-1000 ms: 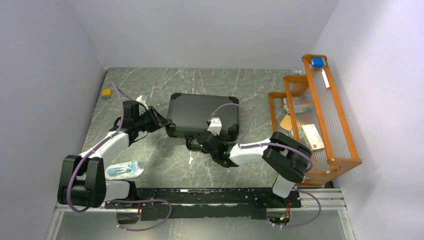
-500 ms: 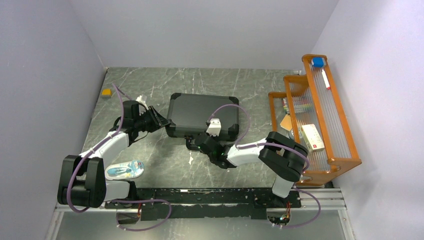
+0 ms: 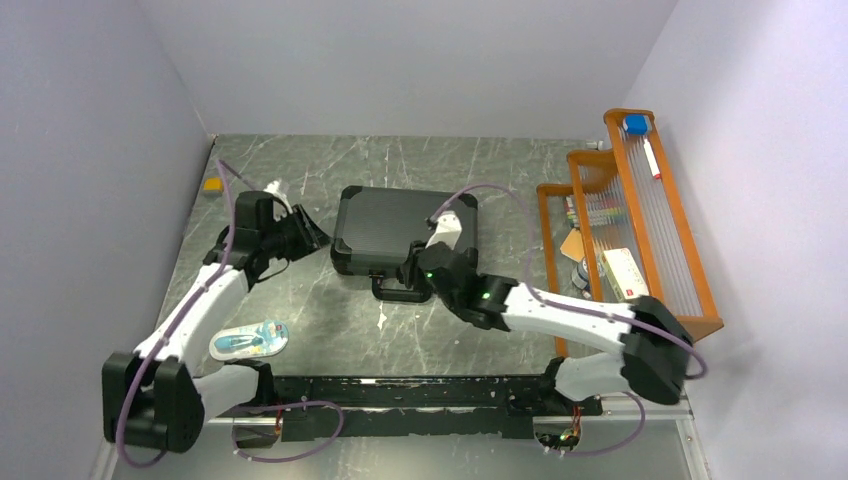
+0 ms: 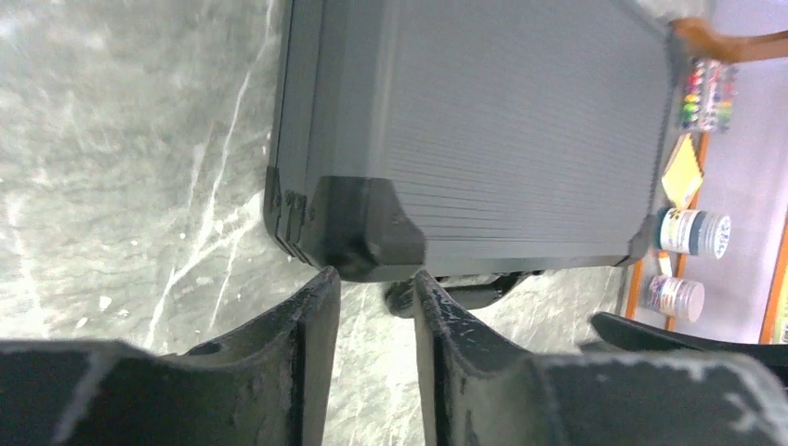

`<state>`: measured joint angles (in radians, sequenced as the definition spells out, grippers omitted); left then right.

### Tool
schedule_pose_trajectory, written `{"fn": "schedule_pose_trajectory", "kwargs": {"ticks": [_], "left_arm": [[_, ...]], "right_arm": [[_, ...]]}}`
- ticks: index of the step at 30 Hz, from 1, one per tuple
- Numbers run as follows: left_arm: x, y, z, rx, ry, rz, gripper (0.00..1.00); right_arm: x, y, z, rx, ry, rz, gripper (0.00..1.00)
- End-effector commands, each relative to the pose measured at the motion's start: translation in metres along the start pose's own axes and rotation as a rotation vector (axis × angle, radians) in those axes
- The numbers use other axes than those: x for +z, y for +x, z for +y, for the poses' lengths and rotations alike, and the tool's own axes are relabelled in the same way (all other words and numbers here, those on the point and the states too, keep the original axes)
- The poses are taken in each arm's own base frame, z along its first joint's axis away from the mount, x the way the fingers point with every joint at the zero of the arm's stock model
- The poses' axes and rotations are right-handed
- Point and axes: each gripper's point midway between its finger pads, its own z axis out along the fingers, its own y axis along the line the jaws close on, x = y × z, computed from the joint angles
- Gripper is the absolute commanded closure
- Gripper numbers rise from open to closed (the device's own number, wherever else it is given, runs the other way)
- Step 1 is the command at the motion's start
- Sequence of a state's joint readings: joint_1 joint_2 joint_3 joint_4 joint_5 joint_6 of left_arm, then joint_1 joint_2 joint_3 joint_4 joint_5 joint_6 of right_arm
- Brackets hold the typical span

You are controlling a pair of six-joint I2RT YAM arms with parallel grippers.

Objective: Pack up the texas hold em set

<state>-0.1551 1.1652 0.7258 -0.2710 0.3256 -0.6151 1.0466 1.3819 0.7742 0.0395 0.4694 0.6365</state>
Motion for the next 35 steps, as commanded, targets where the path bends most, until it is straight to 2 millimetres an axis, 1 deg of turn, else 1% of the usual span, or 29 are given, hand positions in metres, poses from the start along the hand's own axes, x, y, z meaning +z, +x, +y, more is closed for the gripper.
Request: {"fn": "schedule_pose_trajectory", "kwargs": {"ticks": [1, 2, 3, 4, 5, 6, 8, 11, 13, 14, 15, 17, 19, 21, 25, 28, 35], "left_arm": [[-0.048, -0.038, -0.022, 0.099, -0.021, -0.176, 0.55], [-0.06, -0.044, -0.026, 0.113, -0.021, -0.217, 0.5], [-0.075, -0.051, -0.03, 0.13, -0.021, -0.267, 0.41], [-0.089, -0.057, -0.031, 0.143, -0.033, -0.32, 0.3], [-0.103, -0.062, -0.033, 0.154, -0.044, -0.369, 0.23], [-0.118, -0.066, -0.035, 0.171, -0.05, -0.417, 0.17], [-0.148, -0.074, -0.039, 0.203, -0.056, -0.51, 0.1], [-0.188, -0.08, -0.04, 0.238, -0.083, -0.627, 0.01], [-0.212, -0.084, -0.041, 0.257, -0.109, -0.685, 0.01], [-0.223, -0.085, -0.04, 0.265, -0.122, -0.707, 0.01], [-0.233, -0.086, -0.04, 0.269, -0.137, -0.729, 0.01], [-0.252, -0.087, -0.041, 0.285, -0.16, -0.763, 0.01], [-0.268, -0.089, -0.042, 0.308, -0.181, -0.792, 0.0], [-0.282, -0.09, -0.043, 0.314, -0.196, -0.816, 0.0], [-0.299, -0.091, -0.04, 0.327, -0.231, -0.844, 0.01], [-0.303, -0.091, -0.038, 0.326, -0.247, -0.856, 0.01], [-0.298, -0.09, -0.039, 0.323, -0.229, -0.845, 0.01]], "right_arm": [[-0.048, -0.047, -0.017, -0.038, 0.055, -0.06, 0.53], [-0.058, -0.057, -0.027, -0.044, 0.096, -0.085, 0.47], [-0.069, -0.068, -0.038, -0.051, 0.145, -0.113, 0.4], [-0.081, -0.078, -0.049, -0.064, 0.186, -0.142, 0.34], [-0.094, -0.089, -0.059, -0.074, 0.222, -0.172, 0.3], [-0.108, -0.099, -0.072, -0.086, 0.276, -0.201, 0.26], [-0.134, -0.121, -0.088, -0.086, 0.325, -0.262, 0.21], [-0.17, -0.151, -0.101, -0.067, 0.356, -0.345, 0.19], [-0.193, -0.17, -0.106, -0.042, 0.358, -0.398, 0.17], [-0.201, -0.177, -0.108, -0.036, 0.359, -0.421, 0.12], [-0.207, -0.184, -0.11, -0.031, 0.36, -0.446, 0.03], [-0.222, -0.193, -0.125, 0.011, 0.429, -0.495, 0.0], [-0.232, -0.196, -0.134, 0.034, 0.476, -0.501, 0.0], [-0.24, -0.197, -0.139, 0.052, 0.502, -0.502, 0.0], [-0.247, -0.198, -0.142, 0.056, 0.492, -0.496, 0.0], [-0.248, -0.198, -0.139, 0.06, 0.451, -0.498, 0.0], [-0.25, -0.198, -0.136, 0.066, 0.417, -0.501, 0.0]]}}
